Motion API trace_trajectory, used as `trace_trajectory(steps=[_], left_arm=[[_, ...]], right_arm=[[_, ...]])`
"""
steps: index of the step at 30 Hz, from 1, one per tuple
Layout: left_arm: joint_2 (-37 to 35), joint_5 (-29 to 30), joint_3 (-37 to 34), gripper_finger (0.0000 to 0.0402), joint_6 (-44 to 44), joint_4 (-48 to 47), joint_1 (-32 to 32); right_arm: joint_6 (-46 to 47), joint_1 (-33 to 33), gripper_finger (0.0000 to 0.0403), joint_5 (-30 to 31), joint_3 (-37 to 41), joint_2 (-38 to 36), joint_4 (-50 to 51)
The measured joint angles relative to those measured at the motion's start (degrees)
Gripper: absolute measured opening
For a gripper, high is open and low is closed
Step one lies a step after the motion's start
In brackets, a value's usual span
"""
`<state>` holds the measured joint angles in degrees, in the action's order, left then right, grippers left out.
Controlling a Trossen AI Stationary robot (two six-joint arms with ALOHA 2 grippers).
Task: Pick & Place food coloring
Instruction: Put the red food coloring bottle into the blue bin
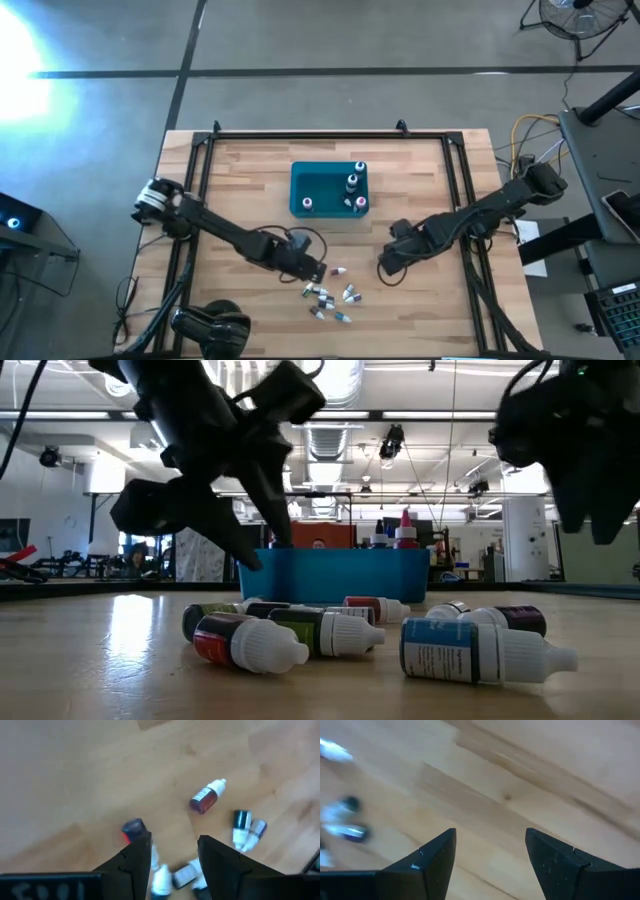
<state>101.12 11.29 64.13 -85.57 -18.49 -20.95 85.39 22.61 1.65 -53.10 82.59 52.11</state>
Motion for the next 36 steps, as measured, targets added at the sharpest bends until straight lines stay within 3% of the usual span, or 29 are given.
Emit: trace_trajectory(steps=[3,6,12,16,24,36], left_arm=[[3.2,-0.2,3.9,0.0139,-5.7,-1.1,-0.7],[6.4,-0.2,9.2,0.0139,-8.9,-8.8,-0.7],[12.1,0.1,21.6,0.0139,-14.2,-29.9,-0.8],[14.7,1.2,27.6,0.0139,-15.1,-32.5,-0.8],[19.1,-4.1,28.4,0.0139,-16.5,-32.5,-0.9],[19.3,-1.2,25.0,0.0139,-11.3,-31.6,1.9]], right_arm=[[-4.2,0.9,0.0231,-0.3,0.1,-0.1,5.8],[-9.6,1.2,0.023,0.4,0.4,-0.1,8.6],[-17.4,0.9,0.023,4.1,2.3,-0.1,8.2],[-20.9,0.9,0.0231,4.3,4.4,-0.1,5.7],[-20.3,0.9,0.023,4.3,8.3,-0.1,2.4],[-19.0,0.7,0.0228,4.8,8.5,-0.2,1.4]])
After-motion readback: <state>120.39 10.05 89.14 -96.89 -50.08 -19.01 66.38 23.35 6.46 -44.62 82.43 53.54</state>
